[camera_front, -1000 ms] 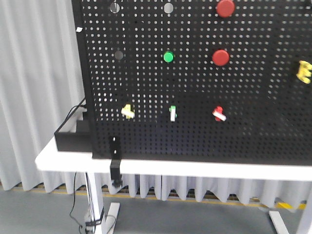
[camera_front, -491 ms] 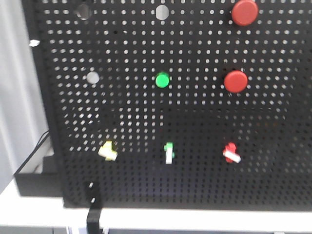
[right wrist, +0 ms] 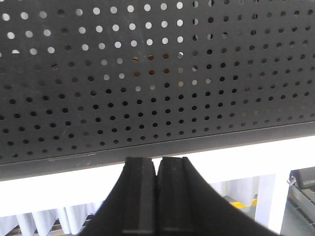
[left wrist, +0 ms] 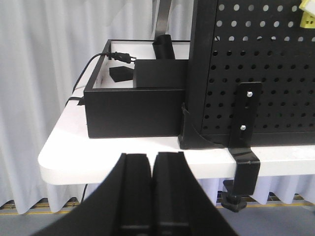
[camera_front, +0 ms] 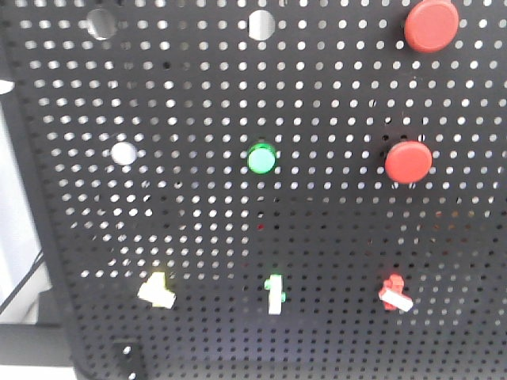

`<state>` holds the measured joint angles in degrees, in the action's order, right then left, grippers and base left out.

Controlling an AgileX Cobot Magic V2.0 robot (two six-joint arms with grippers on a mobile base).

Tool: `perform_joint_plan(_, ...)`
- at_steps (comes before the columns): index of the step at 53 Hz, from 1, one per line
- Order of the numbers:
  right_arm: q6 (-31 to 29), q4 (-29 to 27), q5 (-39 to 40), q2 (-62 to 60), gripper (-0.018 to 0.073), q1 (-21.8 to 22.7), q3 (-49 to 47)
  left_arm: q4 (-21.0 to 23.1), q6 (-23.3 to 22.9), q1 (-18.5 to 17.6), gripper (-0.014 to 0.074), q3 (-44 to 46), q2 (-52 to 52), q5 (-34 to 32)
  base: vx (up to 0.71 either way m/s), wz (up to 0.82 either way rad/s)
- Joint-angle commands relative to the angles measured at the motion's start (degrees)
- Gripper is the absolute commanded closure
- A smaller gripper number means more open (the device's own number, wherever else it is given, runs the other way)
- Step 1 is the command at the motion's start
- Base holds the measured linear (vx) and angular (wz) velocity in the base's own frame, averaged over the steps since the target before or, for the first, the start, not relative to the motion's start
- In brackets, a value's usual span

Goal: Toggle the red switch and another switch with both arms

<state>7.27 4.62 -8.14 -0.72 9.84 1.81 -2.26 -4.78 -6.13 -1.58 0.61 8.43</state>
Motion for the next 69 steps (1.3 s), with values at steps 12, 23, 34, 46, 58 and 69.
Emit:
perform_joint_plan(12,-0.19,0.51,4.79,-0.57,0.0566,-0.14,0.29,0.48,0.14,0.09,0.0594,-1.03,0.98,-4.93,0.02,-0.01)
perform_joint_plan(23,-0.19,0.51,4.79,-0.57,0.0566,-0.14,0.29,0.46,0.24,0.09,0.0594,-1.03,0.98,-4.93,0.0,0.0)
perform_joint_plan(34,-0.19,0.51,4.97,-0.57,0.0566,-0.14,0.29,0.46,0.25,0.09,0.0594,-1.03,0.98,-5.37,0.0,0.0)
perform_joint_plan(46,-0.19,0.51,6.51,-0.57,0.0566,-0.14,0.29,0.46,0.25,0.09,0.0594,-0.91,0.98,-16.71,0.0,0.0)
perform_joint_plan(58,0.95,0.45,22.97,-0.57,0.0566,-0.14,-0.93,0.62,-0.33,0.09,0.0594,0.92,0.98,-26.61,0.0,0.0)
perform_joint_plan(69,2.97,1.07,18.45,1.85,0.0566,-0.14,-17.28,0.51,0.22,0.09,0.0594,14.44,-0.82,-24.58,0.0,0.0)
